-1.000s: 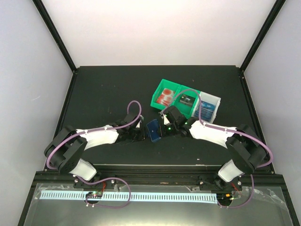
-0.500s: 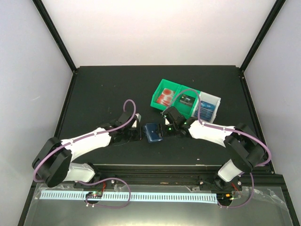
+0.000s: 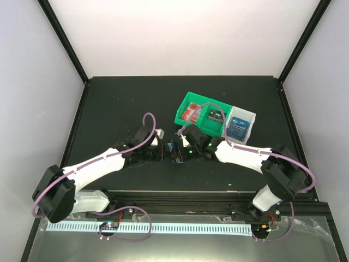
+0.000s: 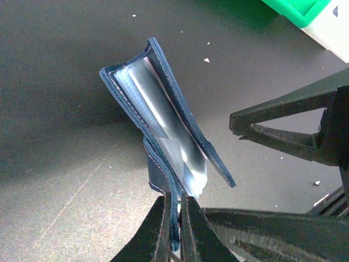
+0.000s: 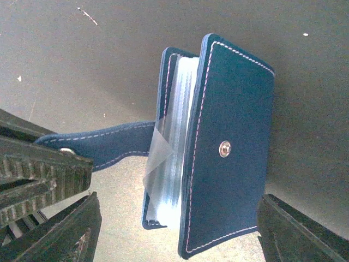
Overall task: Put the credit cards into the card holder
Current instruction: Open the card holder at the center of the board.
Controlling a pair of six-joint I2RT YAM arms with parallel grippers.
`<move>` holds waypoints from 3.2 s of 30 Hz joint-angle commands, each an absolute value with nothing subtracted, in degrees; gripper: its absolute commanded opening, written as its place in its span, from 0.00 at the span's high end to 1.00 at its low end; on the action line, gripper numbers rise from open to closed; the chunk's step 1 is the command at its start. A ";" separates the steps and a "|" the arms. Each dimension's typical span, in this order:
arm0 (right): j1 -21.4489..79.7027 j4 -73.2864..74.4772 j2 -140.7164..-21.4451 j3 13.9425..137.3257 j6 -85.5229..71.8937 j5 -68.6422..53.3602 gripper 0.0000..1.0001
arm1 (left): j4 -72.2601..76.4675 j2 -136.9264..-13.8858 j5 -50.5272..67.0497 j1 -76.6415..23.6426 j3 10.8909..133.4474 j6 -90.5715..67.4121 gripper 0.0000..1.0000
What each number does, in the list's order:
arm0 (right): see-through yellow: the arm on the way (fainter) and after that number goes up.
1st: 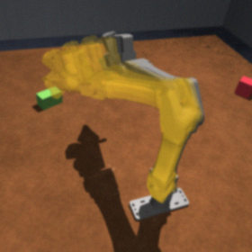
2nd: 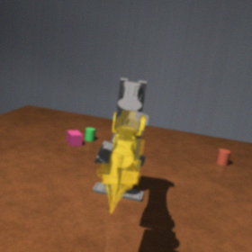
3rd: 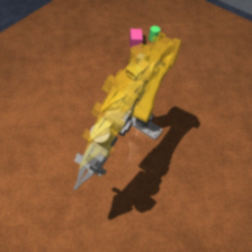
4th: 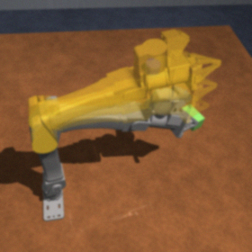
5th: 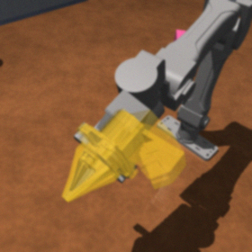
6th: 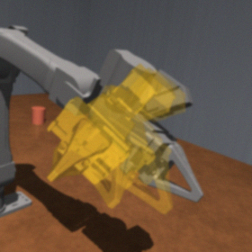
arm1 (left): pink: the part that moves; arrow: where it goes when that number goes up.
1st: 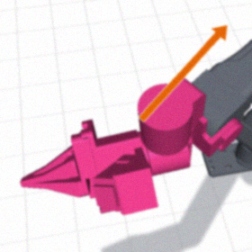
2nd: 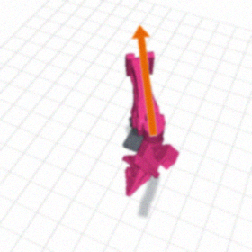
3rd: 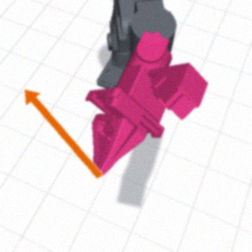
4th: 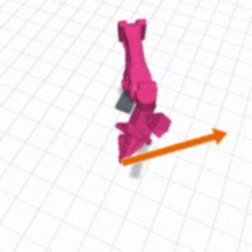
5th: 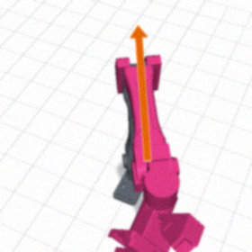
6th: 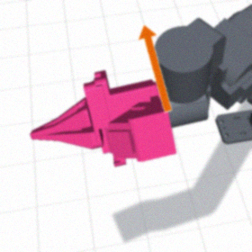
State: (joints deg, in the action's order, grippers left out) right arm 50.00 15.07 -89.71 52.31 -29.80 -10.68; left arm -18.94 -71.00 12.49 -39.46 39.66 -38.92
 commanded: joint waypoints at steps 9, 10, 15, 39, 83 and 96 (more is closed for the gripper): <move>50.35 20.66 -93.08 54.98 -32.62 2.50 0.34 | -21.22 -69.63 11.60 -39.27 41.88 -37.04 0.98; 50.32 21.38 -93.15 55.10 -33.15 4.14 0.35 | -21.32 -69.61 11.48 -39.22 41.94 -37.03 0.98; 50.30 24.74 -92.18 54.95 -35.89 14.05 0.37 | -22.36 -69.65 10.49 -39.23 42.44 -36.83 0.98; 50.29 15.13 -81.77 54.18 -25.84 -3.93 0.58 | -22.88 -69.06 12.03 -39.20 43.51 -34.82 0.98; 50.67 27.21 -97.18 61.18 -31.38 18.70 0.55 | -24.23 -70.70 10.90 -39.21 43.74 -35.03 0.98; 50.76 15.88 -87.96 56.71 -25.13 1.04 0.95 | -24.15 -70.93 11.23 -39.23 44.12 -34.90 0.98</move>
State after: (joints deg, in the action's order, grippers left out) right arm 50.43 20.18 -88.49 58.15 -27.44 7.18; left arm -23.99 -70.63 11.55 -39.46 41.93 -35.62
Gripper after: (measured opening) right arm 0.079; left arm 0.040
